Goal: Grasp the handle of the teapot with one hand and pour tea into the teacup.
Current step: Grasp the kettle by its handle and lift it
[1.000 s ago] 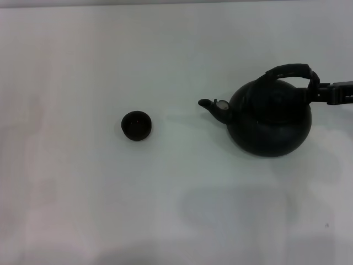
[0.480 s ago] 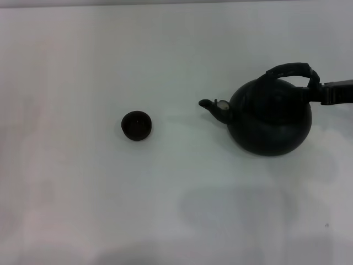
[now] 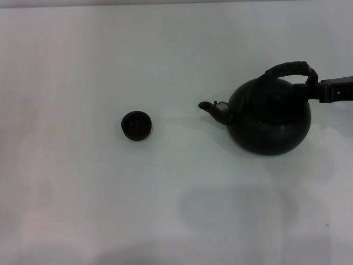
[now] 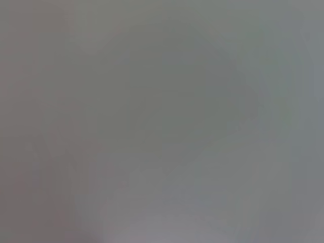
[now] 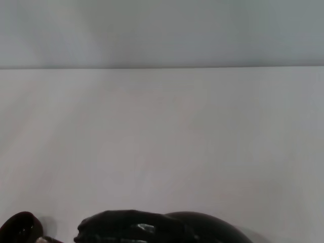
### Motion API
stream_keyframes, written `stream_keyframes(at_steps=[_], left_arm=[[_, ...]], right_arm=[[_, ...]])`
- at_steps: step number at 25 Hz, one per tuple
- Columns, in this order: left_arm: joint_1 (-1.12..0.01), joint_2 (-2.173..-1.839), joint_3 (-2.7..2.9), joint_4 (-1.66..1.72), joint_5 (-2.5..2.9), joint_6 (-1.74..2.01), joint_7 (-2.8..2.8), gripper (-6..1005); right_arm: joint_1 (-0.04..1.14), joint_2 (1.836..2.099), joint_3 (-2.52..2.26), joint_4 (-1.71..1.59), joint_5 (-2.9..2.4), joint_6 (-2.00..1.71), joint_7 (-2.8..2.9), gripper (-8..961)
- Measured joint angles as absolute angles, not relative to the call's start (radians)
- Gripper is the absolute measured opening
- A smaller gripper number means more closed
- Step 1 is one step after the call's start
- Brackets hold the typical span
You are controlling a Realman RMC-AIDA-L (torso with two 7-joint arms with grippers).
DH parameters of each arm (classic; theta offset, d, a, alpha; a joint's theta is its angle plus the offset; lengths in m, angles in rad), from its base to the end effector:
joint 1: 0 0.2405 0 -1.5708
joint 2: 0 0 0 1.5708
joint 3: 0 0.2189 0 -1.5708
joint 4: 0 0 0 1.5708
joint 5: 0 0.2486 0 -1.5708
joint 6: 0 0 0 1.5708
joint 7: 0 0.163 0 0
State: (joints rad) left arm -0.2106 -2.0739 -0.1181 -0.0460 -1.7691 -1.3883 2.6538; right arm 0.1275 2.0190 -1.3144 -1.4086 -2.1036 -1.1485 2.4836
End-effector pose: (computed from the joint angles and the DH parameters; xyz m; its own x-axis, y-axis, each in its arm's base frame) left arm -0.4122 0.2454 0.0328 0.4725 -0.0991 0.8757 0.8747 0.1741 -0.4523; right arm 0.2463 0.3560 0.0480 0.5314 -0.7434 -0.4062 -0.8398 -0.3993 -0.3679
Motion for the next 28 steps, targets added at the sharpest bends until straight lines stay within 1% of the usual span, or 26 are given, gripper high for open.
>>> stream_keyframes(at_steps=[9,11,19,28], left_arm=[[-0.210,-2.074,-0.118,-0.046,-1.769,-1.391,2.654,887],[-0.212,-2.074,-0.118,-0.046,-1.769,-1.391,2.654,888],[-0.219,-2.076,-0.118,-0.046,-1.769,-1.390,2.654,887],[-0.233,-2.076,-0.118,-0.052,-1.769,-1.389,2.651,887]], right_arm=[[0.133,2.016,-1.315,-1.423,-2.105,-1.146,2.485,345],[0.137,2.016,-1.315,-1.435,-2.104,-1.148,2.484,222],[0.180,2.014,-1.315,-1.472,-2.079,-1.155,2.486,220],[0.305,2.014,-1.421,-1.463,-2.084,-1.092,2.480,217]])
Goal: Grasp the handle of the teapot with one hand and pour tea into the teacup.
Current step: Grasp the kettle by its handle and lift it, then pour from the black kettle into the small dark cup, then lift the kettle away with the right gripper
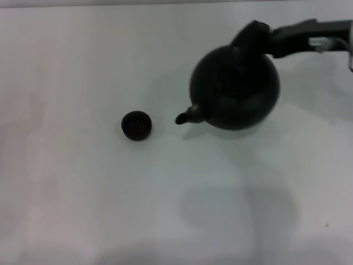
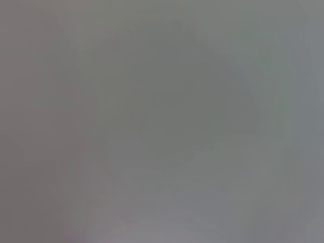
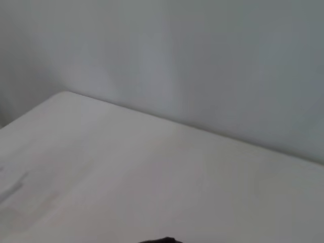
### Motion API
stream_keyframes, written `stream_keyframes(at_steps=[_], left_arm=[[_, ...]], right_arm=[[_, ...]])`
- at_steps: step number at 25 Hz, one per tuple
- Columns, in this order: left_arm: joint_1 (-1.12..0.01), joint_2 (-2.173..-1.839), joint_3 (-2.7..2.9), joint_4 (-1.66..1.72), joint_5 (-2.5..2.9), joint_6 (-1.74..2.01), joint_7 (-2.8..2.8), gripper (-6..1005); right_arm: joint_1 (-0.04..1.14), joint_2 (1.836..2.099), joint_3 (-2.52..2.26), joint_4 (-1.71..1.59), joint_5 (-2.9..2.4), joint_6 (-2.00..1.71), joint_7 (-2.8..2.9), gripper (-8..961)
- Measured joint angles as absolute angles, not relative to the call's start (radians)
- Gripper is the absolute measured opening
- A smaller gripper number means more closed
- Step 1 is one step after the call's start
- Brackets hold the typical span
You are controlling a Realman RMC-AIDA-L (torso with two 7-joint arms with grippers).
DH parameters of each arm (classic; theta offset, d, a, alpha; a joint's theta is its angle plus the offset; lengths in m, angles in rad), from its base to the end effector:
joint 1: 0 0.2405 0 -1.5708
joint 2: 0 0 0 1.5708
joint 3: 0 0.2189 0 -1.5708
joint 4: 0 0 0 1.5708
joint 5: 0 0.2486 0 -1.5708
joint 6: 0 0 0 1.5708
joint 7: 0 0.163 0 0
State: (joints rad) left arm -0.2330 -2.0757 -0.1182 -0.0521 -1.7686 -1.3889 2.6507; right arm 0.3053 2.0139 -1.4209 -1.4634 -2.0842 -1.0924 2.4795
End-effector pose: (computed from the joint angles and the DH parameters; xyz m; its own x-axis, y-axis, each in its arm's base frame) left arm -0.4054 0.2546 0.0305 0.4607 -0.1094 0.8808 0.8834 0.1523 -0.4431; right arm 0.1486 0.3923 0.0313 0.7229 -0.5710 -0.3892 -0.6904 -0.6200 -0.3728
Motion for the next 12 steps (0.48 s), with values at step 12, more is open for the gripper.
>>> stream_keyframes(at_steps=[12], left_arm=[[-0.248,-2.079,-0.118,-0.068,-1.769,-1.388,2.648,888]], right_arm=[[0.391,2.012,-1.595,-1.426,-2.148,-0.897,2.477,211]])
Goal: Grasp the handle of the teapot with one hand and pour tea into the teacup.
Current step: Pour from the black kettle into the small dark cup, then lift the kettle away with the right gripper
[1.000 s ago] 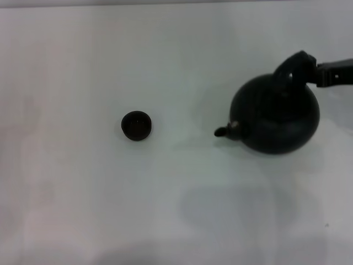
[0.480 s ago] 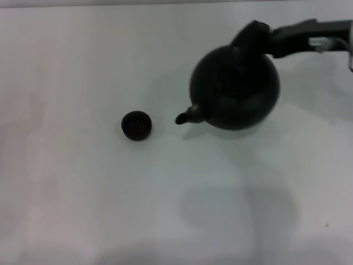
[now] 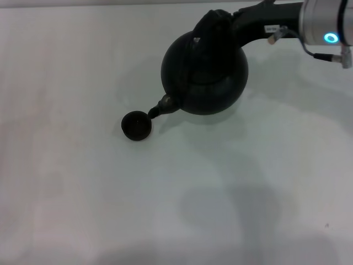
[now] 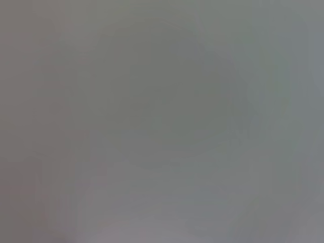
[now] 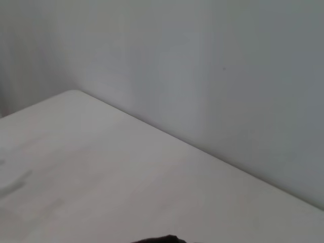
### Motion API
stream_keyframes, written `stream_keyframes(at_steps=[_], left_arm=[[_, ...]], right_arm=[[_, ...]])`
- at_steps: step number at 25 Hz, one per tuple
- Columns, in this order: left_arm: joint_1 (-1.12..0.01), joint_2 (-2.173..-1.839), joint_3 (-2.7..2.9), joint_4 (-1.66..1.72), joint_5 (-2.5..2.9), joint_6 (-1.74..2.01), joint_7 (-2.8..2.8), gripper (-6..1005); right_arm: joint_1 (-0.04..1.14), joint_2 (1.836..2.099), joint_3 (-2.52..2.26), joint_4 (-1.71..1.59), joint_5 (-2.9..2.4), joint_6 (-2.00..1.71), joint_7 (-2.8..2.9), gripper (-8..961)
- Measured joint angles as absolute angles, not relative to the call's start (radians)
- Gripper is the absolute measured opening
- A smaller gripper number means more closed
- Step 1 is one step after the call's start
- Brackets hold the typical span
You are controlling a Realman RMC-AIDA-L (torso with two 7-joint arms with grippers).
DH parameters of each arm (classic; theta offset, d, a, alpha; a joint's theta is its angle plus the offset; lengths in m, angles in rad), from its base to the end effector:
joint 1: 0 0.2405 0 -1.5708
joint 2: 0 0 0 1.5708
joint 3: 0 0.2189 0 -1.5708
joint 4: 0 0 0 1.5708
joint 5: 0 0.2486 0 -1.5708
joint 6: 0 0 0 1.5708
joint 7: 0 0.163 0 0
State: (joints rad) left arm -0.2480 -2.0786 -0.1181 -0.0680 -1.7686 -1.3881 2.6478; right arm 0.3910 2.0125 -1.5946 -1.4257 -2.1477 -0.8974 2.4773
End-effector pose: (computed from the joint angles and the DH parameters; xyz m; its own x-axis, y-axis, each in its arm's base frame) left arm -0.3990 0.2605 0.0251 0.4399 -0.1134 0.8908 0.8951 0.1359 -0.4247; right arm 0.1101 0.4065 -0.0079 0.8274 -0.4421 -0.3463 -0.5600 -0.6954 -0.4503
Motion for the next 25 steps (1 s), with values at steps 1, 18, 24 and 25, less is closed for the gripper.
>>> stream_keyframes(at_steps=[1,18,24,25], left_arm=[[-0.249,-2.079,-0.118,-0.068,-1.769,-1.388,2.648,888],[-0.269,-2.078,-0.109,-0.071,-1.761,-1.372,2.649,887],[-0.272,-2.078,-0.107,-0.071,-1.753,-1.363,2.651,887],[-0.272,-2.078,-0.106,-0.071,-1.749,-1.363,2.652,887]], right_arm=[[0.393,2.013,-1.611,-1.421,-2.153,-0.878,2.477,208],[0.403,2.014,-1.853,-1.378,-2.256,-0.548,2.476,202],[0.409,2.014,-1.880,-1.369,-2.275,-0.494,2.470,200],[0.410,2.014,-1.889,-1.363,-2.281,-0.482,2.467,200]])
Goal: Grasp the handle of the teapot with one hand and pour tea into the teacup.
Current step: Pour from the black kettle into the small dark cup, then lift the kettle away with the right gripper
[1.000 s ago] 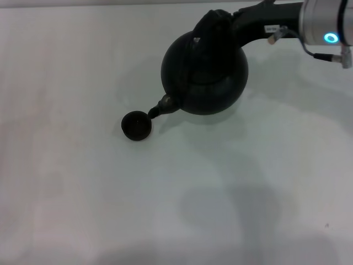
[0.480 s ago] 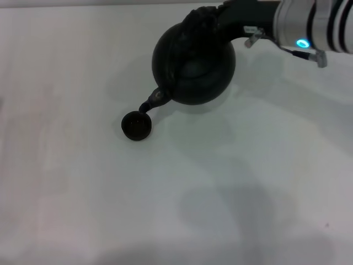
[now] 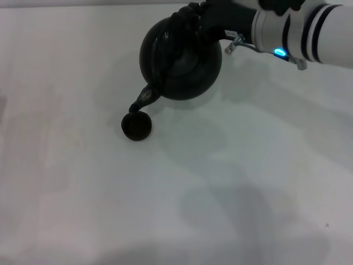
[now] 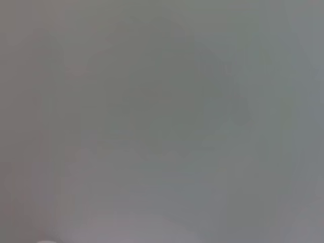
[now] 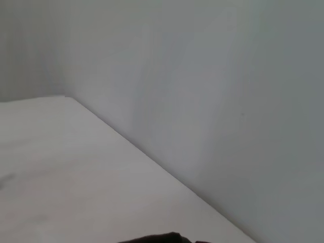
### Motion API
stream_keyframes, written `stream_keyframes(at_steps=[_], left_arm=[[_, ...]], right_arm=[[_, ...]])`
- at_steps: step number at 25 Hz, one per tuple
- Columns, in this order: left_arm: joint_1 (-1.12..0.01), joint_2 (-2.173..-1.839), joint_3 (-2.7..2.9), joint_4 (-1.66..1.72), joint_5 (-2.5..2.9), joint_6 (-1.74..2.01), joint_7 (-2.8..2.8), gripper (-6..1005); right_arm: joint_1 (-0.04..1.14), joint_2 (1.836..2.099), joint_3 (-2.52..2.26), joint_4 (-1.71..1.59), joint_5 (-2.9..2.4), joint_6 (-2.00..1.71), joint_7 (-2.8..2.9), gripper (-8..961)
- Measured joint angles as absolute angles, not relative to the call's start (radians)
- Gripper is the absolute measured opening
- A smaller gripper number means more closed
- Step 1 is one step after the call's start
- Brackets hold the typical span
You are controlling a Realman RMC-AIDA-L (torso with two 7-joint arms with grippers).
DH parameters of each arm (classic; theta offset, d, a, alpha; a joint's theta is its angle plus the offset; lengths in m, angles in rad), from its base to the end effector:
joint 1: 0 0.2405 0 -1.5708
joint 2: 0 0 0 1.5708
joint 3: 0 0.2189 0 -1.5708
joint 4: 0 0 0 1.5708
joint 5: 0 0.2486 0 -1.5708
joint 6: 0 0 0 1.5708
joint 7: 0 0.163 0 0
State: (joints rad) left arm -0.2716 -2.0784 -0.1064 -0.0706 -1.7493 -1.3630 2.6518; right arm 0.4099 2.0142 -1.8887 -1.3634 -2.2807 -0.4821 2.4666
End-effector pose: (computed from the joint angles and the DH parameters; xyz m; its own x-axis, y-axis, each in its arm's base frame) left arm -0.3930 0.2705 0.0181 0.4422 -0.0856 0.8928 0.8953 0.1010 -0.4338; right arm 0.0862 0.4058 -0.0637 0.9319 -0.1992 -0.3032 -0.3500 -0.7129 -0.6076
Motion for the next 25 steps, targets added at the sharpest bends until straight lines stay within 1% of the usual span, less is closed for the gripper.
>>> stream_keyframes(at_steps=[11,25], left_arm=[[-0.269,-2.079,-0.106,-0.071,-1.745,-1.355,2.652,888],[-0.272,-2.079,-0.107,-0.071,-1.746,-1.353,2.649,887]], right_arm=[[0.412,2.015,-1.983,-1.334,-2.287,-0.347,2.344,197],[0.405,2.014,-2.053,-1.296,-2.287,-0.225,2.219,169]])
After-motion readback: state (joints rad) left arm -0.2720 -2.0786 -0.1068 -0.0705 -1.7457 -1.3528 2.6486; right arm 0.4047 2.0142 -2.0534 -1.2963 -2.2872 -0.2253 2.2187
